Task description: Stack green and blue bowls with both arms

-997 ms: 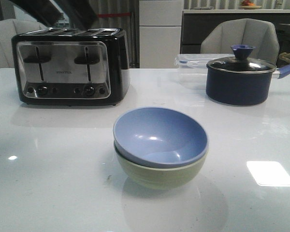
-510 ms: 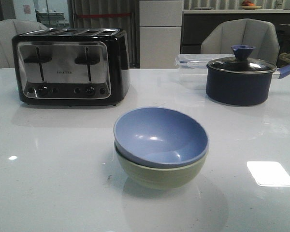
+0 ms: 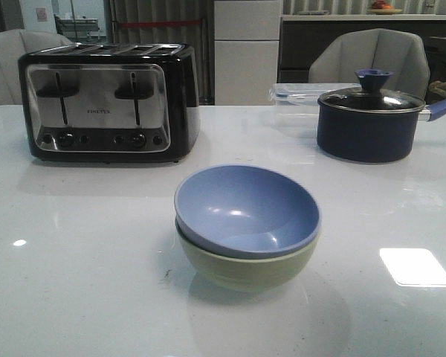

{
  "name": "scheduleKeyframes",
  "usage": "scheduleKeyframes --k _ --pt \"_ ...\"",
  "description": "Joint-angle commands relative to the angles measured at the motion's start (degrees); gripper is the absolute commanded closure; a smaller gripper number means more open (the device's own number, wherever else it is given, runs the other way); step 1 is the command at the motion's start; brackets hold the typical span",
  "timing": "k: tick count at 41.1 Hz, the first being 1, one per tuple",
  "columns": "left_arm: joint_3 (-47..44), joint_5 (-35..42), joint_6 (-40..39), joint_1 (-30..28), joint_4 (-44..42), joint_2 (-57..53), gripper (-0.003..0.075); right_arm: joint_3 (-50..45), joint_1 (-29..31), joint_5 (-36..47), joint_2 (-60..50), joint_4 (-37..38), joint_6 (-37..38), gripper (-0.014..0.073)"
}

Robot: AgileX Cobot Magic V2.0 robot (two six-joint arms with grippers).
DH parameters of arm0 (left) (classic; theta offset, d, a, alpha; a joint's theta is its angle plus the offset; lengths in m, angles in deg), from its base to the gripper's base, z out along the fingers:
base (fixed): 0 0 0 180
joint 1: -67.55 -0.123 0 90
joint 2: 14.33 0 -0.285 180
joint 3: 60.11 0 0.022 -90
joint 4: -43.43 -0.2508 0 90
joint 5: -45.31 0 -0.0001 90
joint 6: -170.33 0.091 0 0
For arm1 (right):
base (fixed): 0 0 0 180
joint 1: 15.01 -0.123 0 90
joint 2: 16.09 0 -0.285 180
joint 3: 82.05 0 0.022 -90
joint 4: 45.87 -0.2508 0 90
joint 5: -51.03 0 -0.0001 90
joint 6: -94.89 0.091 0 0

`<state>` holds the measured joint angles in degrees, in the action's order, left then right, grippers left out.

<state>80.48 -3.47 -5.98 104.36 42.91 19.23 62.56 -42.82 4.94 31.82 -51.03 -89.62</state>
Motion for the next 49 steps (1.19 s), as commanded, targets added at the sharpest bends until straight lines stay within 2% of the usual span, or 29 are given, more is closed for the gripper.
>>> scheduleKeyframes --k 1,4,12,18,35,38,43,49 --pt "1.5 4.2 -0.6 0.4 0.1 0.3 0.0273 1.6 0.0 2.4 -0.1 1.4 -0.6 0.0102" --pt "1.5 4.2 -0.6 0.4 0.1 0.3 0.0335 1.6 0.0 2.2 -0.1 1.5 -0.6 0.0161" --pt "1.5 4.2 -0.6 0.4 0.1 0.3 0.0526 1.6 0.0 2.1 -0.1 1.5 -0.6 0.0426" --pt "1.5 4.2 -0.6 0.4 0.1 0.3 0.0631 1.6 0.0 2.0 -0.1 1.5 -0.6 0.0545" --pt "1.5 4.2 -0.6 0.4 0.1 0.3 0.0627 1.6 0.0 1.9 -0.1 1.5 -0.6 0.0539" --pt "-0.3 6.3 -0.6 0.3 0.1 -0.8 0.0627 1.6 0.0 1.9 -0.1 1.5 -0.6 0.0539" --pt "-5.5 11.8 -0.6 -5.1 -1.1 -5.3 0.0627 1.6 0.0 1.7 -0.1 1.5 -0.6 0.0539" --pt "-15.9 24.8 -0.6 -15.2 -1.1 -13.9 0.0627 1.6 0.0 1.7 -0.1 1.5 -0.6 0.0539"
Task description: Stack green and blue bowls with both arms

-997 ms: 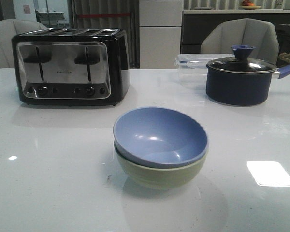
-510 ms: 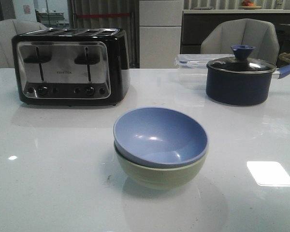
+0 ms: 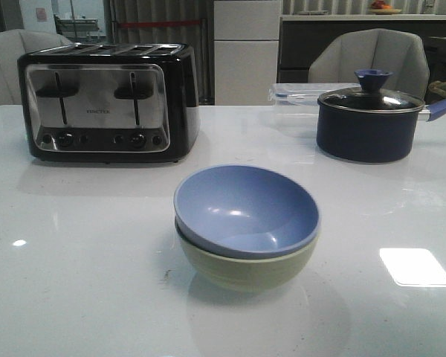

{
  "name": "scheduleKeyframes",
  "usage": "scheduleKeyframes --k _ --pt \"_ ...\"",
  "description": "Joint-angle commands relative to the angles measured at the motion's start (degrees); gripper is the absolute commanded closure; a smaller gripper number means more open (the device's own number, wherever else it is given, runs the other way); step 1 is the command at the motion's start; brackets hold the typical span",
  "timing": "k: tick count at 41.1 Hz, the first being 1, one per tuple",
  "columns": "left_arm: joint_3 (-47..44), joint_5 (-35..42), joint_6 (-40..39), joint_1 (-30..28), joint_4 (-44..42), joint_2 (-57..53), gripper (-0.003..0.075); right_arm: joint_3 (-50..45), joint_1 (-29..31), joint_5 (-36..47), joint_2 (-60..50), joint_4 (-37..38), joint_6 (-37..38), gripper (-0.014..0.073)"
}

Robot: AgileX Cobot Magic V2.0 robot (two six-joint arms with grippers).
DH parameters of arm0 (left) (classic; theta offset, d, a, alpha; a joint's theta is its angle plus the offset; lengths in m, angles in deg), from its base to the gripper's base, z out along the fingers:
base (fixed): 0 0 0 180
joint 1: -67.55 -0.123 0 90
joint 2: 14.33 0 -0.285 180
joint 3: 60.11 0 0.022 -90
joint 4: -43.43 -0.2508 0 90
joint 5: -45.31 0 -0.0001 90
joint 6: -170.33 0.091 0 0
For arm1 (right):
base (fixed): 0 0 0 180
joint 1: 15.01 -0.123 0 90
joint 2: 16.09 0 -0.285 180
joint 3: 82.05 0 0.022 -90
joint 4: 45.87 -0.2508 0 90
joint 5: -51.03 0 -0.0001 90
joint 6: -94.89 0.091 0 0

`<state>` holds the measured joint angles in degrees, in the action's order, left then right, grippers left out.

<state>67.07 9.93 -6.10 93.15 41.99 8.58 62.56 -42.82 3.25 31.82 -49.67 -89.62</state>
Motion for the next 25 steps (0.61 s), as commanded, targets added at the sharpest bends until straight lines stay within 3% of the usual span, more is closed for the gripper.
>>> scheduleKeyframes --k 1,11,18,25 --pt "-4.6 13.2 -0.5 -5.9 -0.2 -4.8 0.0627 1.6 0.0 3.4 -0.1 0.1 -0.6 0.0539" --pt "-19.6 31.0 -0.8 -19.0 3.8 -14.5 0.0627 1.6 0.0 3.4 -0.1 0.1 -0.6 0.0539" --pt "-24.6 39.1 -0.8 -20.6 3.8 -16.6 0.0627 1.6 0.0 3.2 -0.1 0.1 -0.6 0.0539" --pt "-24.8 39.3 -0.8 -21.0 3.8 -16.6 0.0627 1.6 0.0 3.1 -0.1 0.1 -0.6 0.0539"
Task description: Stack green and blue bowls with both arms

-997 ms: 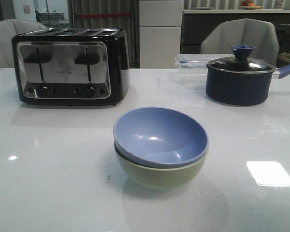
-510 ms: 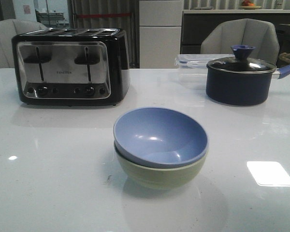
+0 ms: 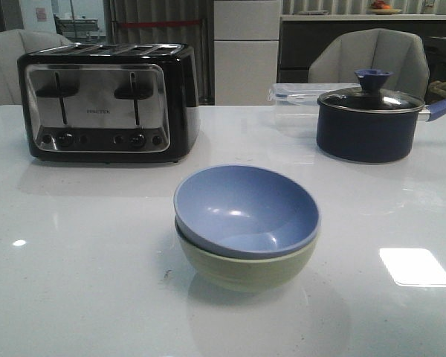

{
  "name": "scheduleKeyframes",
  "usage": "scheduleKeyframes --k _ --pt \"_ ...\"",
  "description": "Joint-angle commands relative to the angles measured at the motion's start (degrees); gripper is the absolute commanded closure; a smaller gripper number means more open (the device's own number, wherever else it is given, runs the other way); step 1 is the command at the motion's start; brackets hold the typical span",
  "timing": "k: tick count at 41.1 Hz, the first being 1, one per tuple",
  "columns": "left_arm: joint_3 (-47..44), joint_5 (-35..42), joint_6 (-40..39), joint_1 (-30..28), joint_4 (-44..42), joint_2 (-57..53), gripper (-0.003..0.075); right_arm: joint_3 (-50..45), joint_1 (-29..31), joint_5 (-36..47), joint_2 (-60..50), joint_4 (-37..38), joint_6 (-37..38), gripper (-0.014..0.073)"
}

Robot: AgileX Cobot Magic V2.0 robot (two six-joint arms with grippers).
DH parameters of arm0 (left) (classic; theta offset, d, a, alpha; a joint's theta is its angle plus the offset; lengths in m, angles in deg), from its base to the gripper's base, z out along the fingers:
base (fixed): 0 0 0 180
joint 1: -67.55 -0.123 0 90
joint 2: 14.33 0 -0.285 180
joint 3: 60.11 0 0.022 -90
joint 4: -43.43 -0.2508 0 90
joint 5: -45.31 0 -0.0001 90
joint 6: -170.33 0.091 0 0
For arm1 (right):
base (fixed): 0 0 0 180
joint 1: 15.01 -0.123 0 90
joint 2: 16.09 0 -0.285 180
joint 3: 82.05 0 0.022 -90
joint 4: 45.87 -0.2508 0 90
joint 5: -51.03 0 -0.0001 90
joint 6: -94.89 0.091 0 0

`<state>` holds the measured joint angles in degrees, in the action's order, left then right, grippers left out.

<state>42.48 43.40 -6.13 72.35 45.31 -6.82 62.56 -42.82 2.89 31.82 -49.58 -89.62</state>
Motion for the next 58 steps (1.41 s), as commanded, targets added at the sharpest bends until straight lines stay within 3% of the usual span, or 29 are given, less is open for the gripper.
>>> scheduleKeyframes --k 1,38,43,52,58 --pt "-0.2 5.8 -0.7 -0.2 0.5 -1.2 0.0627 1.6 0.0 3.4 -0.1 0.0 -0.6 0.0539" --pt "-0.2 5.7 -0.7 -0.2 0.5 -1.2 0.0627 0.8 0.2 3.7 -1.3 0.0 -0.6 0.0539" --pt "-0.2 5.7 -0.7 -0.2 0.5 -1.1 0.0627 -3.2 6.3 7.6 -6.2 0.6 -0.6 0.0539" --pt "-0.2 5.7 -0.7 -0.2 0.5 -1.1 0.0627 -18.6 22.2 26.4 -22.8 0.6 -0.6 0.0539" --pt "-0.2 5.7 -0.7 -0.2 0.5 -1.1 0.0627 -28.1 28.6 34.7 -32.0 0.6 -0.6 0.0539"
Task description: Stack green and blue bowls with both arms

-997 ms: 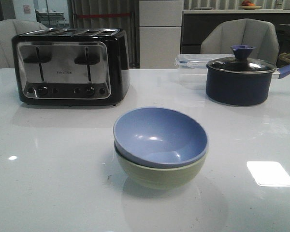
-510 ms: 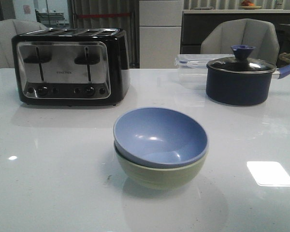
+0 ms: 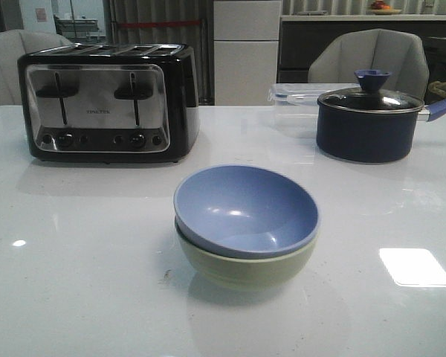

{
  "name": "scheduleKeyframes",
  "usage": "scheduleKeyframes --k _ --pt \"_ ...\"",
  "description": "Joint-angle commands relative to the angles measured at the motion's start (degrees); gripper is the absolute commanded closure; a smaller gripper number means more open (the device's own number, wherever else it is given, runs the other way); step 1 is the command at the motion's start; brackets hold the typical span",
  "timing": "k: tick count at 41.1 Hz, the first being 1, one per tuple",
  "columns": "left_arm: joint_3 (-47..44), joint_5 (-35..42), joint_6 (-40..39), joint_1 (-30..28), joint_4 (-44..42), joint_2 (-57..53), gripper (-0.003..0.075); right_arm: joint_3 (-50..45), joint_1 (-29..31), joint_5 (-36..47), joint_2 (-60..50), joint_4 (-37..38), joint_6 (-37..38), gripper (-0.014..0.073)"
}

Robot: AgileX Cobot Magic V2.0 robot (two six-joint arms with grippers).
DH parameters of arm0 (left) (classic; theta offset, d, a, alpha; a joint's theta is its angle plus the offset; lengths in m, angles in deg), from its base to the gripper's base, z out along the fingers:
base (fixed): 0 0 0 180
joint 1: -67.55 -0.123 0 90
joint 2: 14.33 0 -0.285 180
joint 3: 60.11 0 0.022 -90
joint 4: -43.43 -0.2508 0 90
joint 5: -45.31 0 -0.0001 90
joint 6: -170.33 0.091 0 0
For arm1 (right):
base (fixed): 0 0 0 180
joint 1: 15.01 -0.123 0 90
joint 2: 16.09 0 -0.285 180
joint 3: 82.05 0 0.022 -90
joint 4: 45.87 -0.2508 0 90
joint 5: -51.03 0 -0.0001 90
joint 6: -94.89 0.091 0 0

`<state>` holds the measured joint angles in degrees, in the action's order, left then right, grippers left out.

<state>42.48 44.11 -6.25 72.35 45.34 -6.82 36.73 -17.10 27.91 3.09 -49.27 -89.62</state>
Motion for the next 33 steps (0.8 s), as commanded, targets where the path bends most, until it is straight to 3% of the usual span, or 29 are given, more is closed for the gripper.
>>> scheduleKeyframes --k 1,16,33 --pt "-0.2 5.0 -0.6 -0.2 0.5 -1.1 0.0627 -3.9 3.7 10.9 -4.9 0.3 -0.6 0.0539" --pt "-0.2 5.0 -0.6 -0.2 0.5 -1.1 0.0627 -17.3 3.2 24.9 -13.1 0.2 -0.6 0.0539" --pt "-0.2 5.0 -0.6 -0.2 0.5 -1.1 0.0627 -17.4 2.5 25.4 -13.1 -0.1 -0.6 0.0539"
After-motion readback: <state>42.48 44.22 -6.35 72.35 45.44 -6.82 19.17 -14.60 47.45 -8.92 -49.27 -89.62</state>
